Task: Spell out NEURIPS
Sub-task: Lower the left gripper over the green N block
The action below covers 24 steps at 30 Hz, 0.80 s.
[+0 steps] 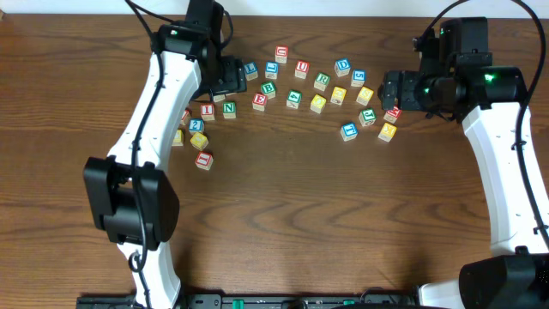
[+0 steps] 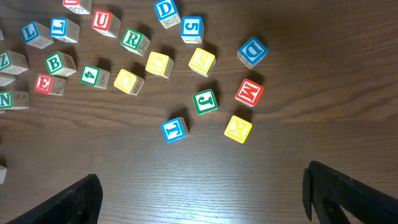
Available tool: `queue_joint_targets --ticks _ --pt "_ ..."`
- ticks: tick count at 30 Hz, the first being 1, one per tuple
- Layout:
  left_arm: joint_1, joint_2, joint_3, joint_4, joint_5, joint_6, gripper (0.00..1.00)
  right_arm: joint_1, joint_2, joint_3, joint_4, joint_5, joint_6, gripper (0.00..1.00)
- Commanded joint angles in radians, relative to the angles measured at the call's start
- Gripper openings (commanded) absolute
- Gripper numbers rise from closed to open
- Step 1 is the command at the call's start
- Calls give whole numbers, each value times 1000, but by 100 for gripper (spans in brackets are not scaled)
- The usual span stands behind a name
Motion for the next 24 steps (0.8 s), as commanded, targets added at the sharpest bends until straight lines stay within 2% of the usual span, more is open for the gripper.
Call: queue_joint_targets --ticks 1,5,8,17,20,24 --pt "-3 10 2 5 -13 13 83 -9 -2 21 -1 8 11 99" --pt "-3 14 2 25 -13 16 79 -9 -2 21 -1 8 11 99" --pt "-3 23 -5 47 -13 16 71 -9 -2 21 -1 8 11 99" --pt "-3 121 -13 67 -13 16 61 -9 -2 21 -1 8 11 99" --pt "-3 158 -13 68 -13 17 53 -9 -2 21 -1 8 11 99" --pt "-3 195 -13 69 -13 36 52 -9 -2 21 -1 8 11 99"
